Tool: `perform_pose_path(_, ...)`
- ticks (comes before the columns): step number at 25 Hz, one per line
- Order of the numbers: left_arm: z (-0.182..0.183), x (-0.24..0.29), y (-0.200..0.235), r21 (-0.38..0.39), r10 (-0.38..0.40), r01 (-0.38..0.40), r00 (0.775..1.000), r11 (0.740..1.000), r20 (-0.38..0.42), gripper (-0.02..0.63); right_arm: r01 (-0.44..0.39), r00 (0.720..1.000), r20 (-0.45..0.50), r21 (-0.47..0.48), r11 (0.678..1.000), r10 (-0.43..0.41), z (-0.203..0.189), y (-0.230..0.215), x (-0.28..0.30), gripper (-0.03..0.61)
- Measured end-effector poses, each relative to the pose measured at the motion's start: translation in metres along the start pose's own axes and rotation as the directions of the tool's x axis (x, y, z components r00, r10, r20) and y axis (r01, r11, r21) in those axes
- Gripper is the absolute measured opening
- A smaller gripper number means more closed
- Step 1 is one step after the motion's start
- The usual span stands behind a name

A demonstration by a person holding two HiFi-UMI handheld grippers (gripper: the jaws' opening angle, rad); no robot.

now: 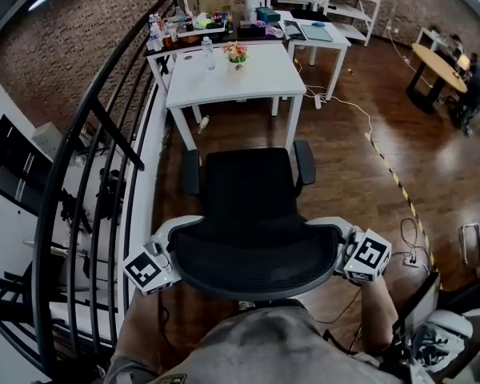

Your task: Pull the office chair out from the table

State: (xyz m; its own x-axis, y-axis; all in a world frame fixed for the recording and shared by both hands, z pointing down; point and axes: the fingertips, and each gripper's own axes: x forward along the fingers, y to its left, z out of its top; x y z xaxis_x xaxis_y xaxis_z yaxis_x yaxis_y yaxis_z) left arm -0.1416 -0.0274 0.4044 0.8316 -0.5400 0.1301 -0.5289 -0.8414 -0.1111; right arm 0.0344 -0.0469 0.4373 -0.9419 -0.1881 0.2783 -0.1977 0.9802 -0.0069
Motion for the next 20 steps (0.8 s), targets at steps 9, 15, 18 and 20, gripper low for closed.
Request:
perform_pose_path(9, 0.006, -0.006, -0.027, -0.007, 0.02, -0.021, 1.0, 1.0, -0.014, 0.255, -0.018, 1.0, 0.003, -0.02, 1.0, 0.018, -0.002, 0.024, -0.016, 0.173)
perform_pose_path(15, 0.006, -0.005, -0.033, 0.001, 0.055, -0.055, 0.998, 0.998, -0.005, 0.285, -0.013, 1.0, 0.009, -0.041, 0.999, 0.014, -0.004, 0.028, -0.019, 0.203)
perform_pose_path(18, 0.005, -0.012, -0.03, 0.019, 0.104, -0.104, 0.995, 0.994, 0.009, 0.312, 0.022, 0.999, 0.035, -0.037, 0.999, -0.02, -0.002, 0.027, -0.025, 0.239)
perform_pose_path(20, 0.003, -0.025, -0.029, -0.005, 0.146, -0.146, 0.988, 0.989, 0.044, 0.325, 0.079, 0.995, 0.06, -0.009, 0.997, -0.079, -0.003, 0.02, -0.038, 0.25)
